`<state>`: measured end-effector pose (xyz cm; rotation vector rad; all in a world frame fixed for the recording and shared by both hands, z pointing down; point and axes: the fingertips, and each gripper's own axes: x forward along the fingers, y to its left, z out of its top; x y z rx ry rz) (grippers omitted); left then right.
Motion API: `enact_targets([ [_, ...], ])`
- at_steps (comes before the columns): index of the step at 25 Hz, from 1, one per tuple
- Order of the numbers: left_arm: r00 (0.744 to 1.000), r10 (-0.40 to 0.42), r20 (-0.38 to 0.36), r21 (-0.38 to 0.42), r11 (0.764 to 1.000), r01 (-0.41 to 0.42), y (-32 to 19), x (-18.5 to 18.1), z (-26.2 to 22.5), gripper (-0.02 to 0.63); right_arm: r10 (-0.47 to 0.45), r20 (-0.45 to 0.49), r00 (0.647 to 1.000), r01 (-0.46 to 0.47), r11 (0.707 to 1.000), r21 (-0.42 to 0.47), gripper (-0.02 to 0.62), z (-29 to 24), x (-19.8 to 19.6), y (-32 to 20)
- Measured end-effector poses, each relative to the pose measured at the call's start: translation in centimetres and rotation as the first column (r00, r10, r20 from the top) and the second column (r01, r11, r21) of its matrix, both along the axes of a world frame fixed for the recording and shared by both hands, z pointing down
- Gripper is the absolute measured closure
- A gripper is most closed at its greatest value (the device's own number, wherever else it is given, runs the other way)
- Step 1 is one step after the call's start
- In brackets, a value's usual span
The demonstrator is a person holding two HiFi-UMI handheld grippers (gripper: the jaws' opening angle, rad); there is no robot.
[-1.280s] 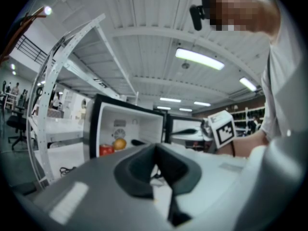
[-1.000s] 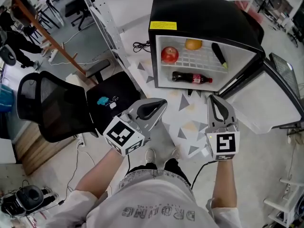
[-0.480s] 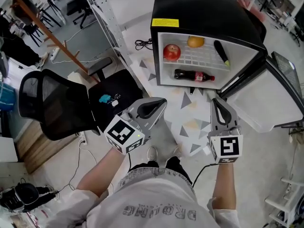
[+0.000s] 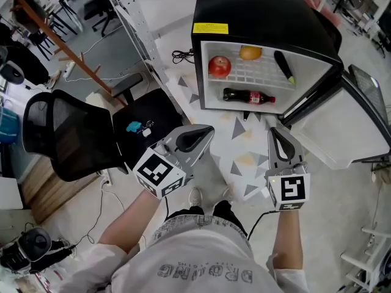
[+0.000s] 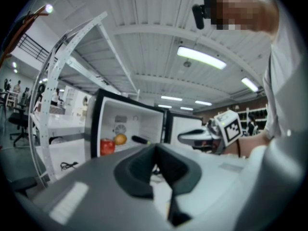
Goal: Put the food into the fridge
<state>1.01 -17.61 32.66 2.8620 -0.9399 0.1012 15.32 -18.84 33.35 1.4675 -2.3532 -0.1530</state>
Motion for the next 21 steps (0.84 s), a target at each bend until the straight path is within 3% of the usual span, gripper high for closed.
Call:
enact_targets([
  [21,1.0,0.002,-0.008,-0.003,1.0,-0.002,-0.83,0.51,0.13,0.599,-0.007,-0.003,1.0,0.006,1.0,-0.014,0.594,0.44,0.01,-0.79],
])
